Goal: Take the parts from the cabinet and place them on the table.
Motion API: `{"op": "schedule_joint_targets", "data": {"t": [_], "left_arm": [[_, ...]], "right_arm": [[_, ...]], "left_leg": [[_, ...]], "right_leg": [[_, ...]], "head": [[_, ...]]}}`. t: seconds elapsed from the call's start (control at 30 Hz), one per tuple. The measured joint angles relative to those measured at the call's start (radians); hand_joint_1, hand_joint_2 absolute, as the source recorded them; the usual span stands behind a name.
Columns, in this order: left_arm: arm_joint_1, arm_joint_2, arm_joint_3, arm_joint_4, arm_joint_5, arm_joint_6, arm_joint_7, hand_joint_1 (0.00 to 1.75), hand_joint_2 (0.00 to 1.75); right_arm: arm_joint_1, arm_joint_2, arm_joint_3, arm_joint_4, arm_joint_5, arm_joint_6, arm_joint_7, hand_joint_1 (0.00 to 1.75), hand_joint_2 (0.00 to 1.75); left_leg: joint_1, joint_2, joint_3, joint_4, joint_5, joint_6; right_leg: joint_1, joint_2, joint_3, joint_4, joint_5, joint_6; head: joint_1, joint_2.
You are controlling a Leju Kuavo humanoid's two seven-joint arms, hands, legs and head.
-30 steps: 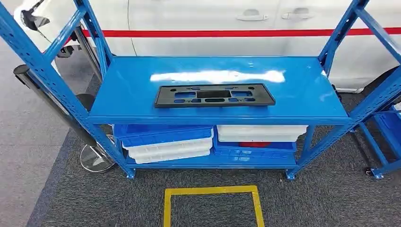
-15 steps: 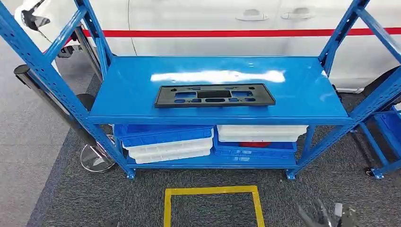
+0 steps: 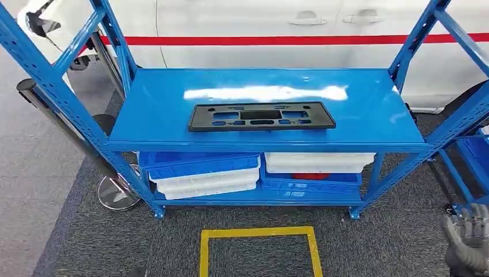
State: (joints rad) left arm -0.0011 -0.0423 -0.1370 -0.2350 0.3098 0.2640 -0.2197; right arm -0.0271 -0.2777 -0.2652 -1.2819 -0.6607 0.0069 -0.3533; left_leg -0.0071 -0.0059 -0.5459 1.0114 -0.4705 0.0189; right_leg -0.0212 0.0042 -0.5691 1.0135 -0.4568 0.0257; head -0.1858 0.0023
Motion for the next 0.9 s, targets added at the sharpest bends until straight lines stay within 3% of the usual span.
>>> {"op": "schedule_joint_targets", "data": {"t": [0.07, 0.3, 0.37, 0.43, 0.67, 0.9], "left_arm": [[-0.002, -0.002, -0.002, 0.004, 0.0, 0.002, -0.006, 0.0, 0.0], [-0.003, -0.002, -0.002, 0.005, 0.0, 0.002, -0.006, 0.0, 0.0], [-0.004, -0.003, -0.007, 0.007, 0.001, 0.006, -0.01, 0.0, 0.0], [-0.01, -0.007, -0.023, 0.013, 0.016, 0.009, -0.023, 0.0, 0.0], [-0.018, -0.015, -0.037, 0.018, 0.016, 0.016, -0.026, 0.0, 0.0], [-0.023, -0.019, -0.048, 0.023, 0.016, 0.019, -0.026, 0.0, 0.0]], "right_arm": [[0.01, -0.004, -0.053, -0.061, -0.008, 0.021, -0.008, 0.0, 1.75], [0.012, -0.005, -0.065, -0.074, -0.01, 0.026, -0.01, 0.0, 1.75], [0.02, -0.008, -0.108, -0.123, -0.014, 0.043, -0.017, 0.0, 1.75], [0.058, -0.005, -0.181, -0.294, 0.022, 0.093, -0.065, 0.0, 1.75], [0.079, 0.0, -0.147, -0.451, 0.242, -0.001, -0.137, 0.0, 1.75], [0.058, -0.001, -0.043, -0.501, 0.458, -0.116, -0.16, 0.0, 1.75]], "left_leg": [[0.0, 0.0, 0.0, 0.0, 0.0, 0.0], [0.0, 0.0, 0.0, 0.0, 0.0, 0.0], [0.0, 0.0, 0.0, 0.0, 0.0, 0.0], [0.0, 0.0, -0.001, 0.0, 0.0, 0.0], [0.0, 0.0, -0.002, 0.0, 0.0, 0.0], [0.0, 0.0, -0.002, 0.0, 0.0, 0.0]], "right_leg": [[0.0, 0.0, 0.0, 0.0, 0.0, 0.0], [0.0, 0.0, 0.0, 0.0, 0.0, 0.0], [0.0, 0.0, 0.0, 0.0, 0.0, 0.0], [0.0, 0.0, 0.0, 0.0, 0.0, 0.0], [0.0, -0.001, 0.0, 0.0, 0.0, 0.0], [0.0, -0.001, 0.0, 0.0, 0.0, 0.0]], "head": [[0.0, 0.0], [0.0, 0.0], [0.0, 0.0], [0.0, 0.0], [0.0, 0.0], [0.0, 0.0]]}}
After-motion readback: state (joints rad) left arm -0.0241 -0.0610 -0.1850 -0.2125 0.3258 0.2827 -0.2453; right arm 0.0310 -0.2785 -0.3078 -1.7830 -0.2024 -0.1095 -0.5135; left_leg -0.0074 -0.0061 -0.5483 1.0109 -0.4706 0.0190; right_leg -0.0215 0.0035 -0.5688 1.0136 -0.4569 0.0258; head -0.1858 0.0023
